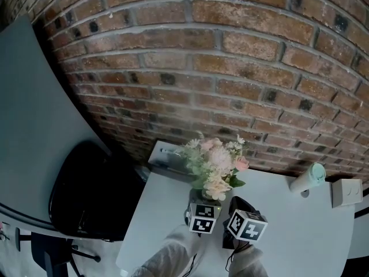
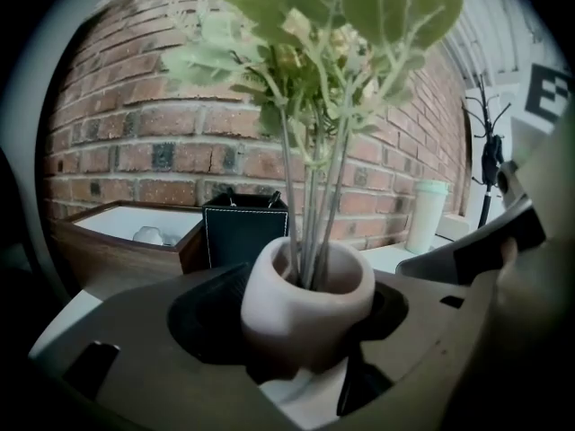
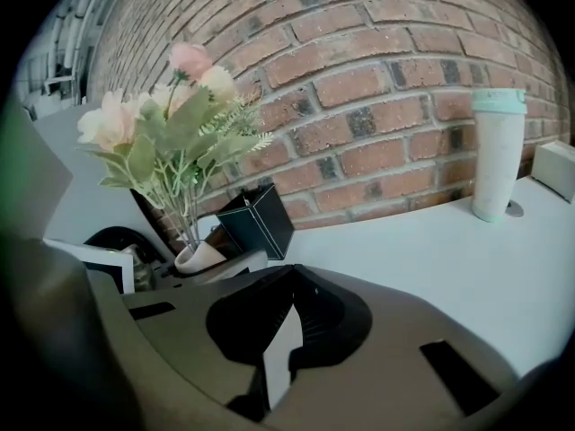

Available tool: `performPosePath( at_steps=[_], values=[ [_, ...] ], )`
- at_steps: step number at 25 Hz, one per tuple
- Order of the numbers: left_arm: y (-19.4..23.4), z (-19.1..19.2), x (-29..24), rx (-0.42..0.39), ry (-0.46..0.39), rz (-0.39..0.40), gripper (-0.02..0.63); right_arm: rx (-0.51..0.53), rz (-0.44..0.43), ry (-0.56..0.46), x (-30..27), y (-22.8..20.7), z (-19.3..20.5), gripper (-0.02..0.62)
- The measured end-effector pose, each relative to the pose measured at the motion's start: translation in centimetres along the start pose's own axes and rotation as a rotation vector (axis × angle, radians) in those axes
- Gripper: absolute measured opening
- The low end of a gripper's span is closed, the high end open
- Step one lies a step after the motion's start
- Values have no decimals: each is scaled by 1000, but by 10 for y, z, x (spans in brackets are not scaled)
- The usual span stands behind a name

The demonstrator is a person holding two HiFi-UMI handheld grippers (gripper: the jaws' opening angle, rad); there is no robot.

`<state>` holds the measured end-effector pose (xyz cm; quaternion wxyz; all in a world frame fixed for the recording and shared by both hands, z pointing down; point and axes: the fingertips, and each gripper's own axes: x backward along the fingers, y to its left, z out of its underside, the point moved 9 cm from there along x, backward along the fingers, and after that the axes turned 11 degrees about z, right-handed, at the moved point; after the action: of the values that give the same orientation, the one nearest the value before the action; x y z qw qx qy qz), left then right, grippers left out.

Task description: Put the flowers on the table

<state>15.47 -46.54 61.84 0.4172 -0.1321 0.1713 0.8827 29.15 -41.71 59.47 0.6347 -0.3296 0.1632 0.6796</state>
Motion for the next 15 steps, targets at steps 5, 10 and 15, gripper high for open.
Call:
performPosePath(
  at_steps=[5, 10, 15],
  values=[
    [0, 3, 0, 5, 4, -3, 268, -14, 9, 0, 2, -3, 2, 23],
    [-1, 0, 4, 29, -36, -19, 268, -17, 14, 6, 2, -7, 4, 23],
    [-3, -3, 9, 56, -49, -17, 270, -22, 22, 4, 4, -8, 2, 23]
  ],
)
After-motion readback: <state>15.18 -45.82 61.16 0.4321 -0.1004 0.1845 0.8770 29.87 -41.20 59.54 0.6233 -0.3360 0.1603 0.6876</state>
